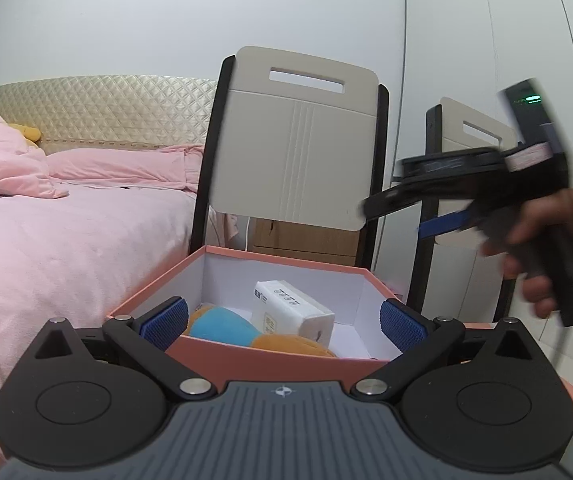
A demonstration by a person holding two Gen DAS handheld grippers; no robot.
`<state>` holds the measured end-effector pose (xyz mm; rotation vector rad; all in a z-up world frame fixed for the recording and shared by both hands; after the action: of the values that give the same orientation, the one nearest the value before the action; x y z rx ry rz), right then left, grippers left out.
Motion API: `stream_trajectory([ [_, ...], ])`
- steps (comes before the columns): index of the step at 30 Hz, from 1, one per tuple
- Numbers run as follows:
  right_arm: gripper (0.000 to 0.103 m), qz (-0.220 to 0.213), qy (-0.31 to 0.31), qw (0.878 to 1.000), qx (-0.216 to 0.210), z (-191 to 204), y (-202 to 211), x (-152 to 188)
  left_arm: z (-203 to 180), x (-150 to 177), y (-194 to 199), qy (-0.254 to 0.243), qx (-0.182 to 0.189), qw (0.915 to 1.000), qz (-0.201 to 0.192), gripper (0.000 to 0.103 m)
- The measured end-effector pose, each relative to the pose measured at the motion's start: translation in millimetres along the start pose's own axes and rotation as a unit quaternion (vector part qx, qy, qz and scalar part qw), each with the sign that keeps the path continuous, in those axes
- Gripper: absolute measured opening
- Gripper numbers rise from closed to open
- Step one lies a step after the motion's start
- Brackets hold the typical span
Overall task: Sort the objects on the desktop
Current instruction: 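Lower the orange plush into the pink box and open the right tool, then move both tools toward the pink JOSINY lid lying beside the box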
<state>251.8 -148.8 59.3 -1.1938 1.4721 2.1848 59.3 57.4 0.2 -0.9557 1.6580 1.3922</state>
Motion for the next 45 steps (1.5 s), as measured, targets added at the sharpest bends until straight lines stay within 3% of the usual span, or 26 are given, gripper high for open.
stream_trajectory([
  [9,0.103,-0.068,-0.042,0.996,0.028,-13.6,66.7,68.1,-6.4,2.8,0.0,-0.003,0.003,1.0000,-0.001,0.103],
  [21,0.103,-0.123,-0.088,0.987,0.055,-31.7,71.0,160.4,-14.6,6.9,-2.6,-0.015,0.003,0.9999,0.001,0.103],
  [31,0.103,-0.157,-0.087,0.979,0.096,-36.2,81.6,171.0,-35.0,8.2,2.6,-0.050,0.019,0.9985,0.015,0.103],
  [40,0.103,-0.196,-0.115,0.960,0.161,-52.5,95.9,179.1,-60.9,16.2,11.3,-0.122,0.095,0.9876,0.024,0.103],
  [45,0.103,-0.216,-0.155,0.949,0.171,-68.4,102.6,182.0,-70.3,21.2,14.0,-0.155,0.144,0.9769,0.027,0.103],
])
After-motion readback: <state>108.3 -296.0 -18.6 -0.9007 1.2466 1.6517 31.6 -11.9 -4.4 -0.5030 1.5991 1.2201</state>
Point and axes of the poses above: each gripper's, at about its wrist camera, not at the fingertips, and y roughly against the way its jaws point, z to its left, x to its underside, the point moved 1 cm from there along -y, roughly the way its jaws point, and after that the axes turned 15 degrees about z, right-handed, at the moved point
